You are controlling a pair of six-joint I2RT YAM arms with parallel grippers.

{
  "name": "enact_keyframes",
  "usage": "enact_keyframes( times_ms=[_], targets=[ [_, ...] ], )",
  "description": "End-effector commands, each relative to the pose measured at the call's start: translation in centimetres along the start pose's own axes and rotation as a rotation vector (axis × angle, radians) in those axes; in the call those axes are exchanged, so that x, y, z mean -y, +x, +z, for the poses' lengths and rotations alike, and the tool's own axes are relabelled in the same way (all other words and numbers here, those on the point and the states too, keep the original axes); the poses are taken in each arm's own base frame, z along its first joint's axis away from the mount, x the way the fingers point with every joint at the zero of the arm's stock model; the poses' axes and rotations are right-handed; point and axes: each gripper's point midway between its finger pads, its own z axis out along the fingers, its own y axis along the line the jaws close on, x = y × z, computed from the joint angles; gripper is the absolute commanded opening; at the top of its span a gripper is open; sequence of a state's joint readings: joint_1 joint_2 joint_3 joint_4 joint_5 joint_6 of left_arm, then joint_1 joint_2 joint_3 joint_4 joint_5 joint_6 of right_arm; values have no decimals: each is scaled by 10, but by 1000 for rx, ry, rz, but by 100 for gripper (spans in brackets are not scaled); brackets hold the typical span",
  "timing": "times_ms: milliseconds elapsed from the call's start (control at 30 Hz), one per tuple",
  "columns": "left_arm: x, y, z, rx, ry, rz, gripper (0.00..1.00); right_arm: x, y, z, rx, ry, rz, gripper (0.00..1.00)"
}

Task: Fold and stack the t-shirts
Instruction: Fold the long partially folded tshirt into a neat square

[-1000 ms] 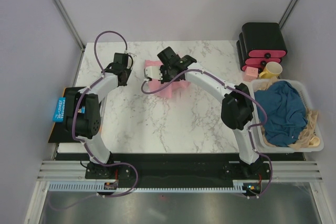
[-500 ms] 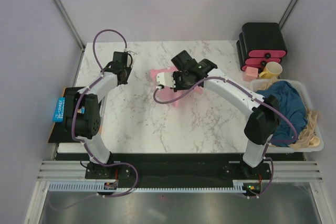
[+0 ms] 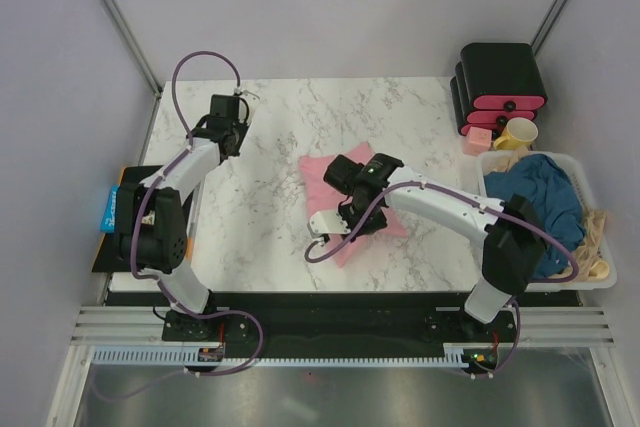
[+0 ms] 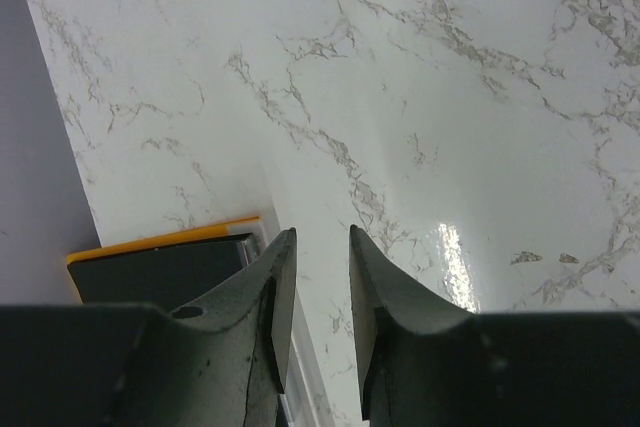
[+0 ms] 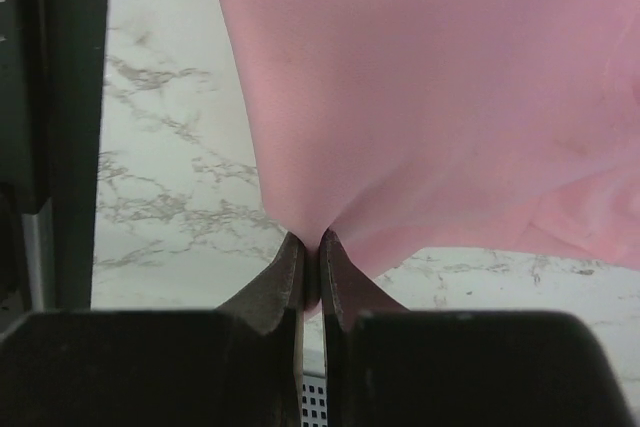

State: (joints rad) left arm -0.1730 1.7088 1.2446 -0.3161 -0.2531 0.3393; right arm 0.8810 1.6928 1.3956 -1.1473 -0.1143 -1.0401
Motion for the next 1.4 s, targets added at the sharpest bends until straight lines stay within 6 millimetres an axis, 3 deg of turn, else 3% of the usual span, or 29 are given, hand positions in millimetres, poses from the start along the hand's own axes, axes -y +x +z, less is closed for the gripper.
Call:
enact_keyframes(
  times_ms=[0,133,233,367,433,467,500,700,867,1000,1133,1367],
  targets=[
    [-16,-20,-17,74,-32,15,35,-29,-7,-31,56,-79,-77,0],
    [-14,-18,-16,69,-27,9,35,-20,-5,-37,28,-68,-109,0],
    [-14,-18,-14,65,-27,10,35,-3,-6,-32,23,-46,-117,0],
    [-13,-14,-12,54,-26,11,35,42,-12,-22,56,14,-60,0],
    [-13,-11,-11,47,-25,17,35,66,-19,-29,75,69,-56,0],
    [-11,-10,-11,47,-22,19,35,75,-16,-22,67,62,-41,0],
    [-11,-9,-10,44,-21,22,35,89,-20,-31,82,97,-39,0],
    [-6,1,-6,22,-6,16,35,135,-16,-22,64,159,-20,0],
    [-3,8,-5,8,3,17,35,154,-5,-7,39,162,-4,0],
    [-2,11,-3,1,6,22,35,165,-7,-16,60,192,-8,0],
    [-3,9,-3,2,4,27,35,164,-10,-34,80,220,-29,0],
    [1,7,1,-5,26,13,35,194,0,-32,76,317,13,0]
  ],
)
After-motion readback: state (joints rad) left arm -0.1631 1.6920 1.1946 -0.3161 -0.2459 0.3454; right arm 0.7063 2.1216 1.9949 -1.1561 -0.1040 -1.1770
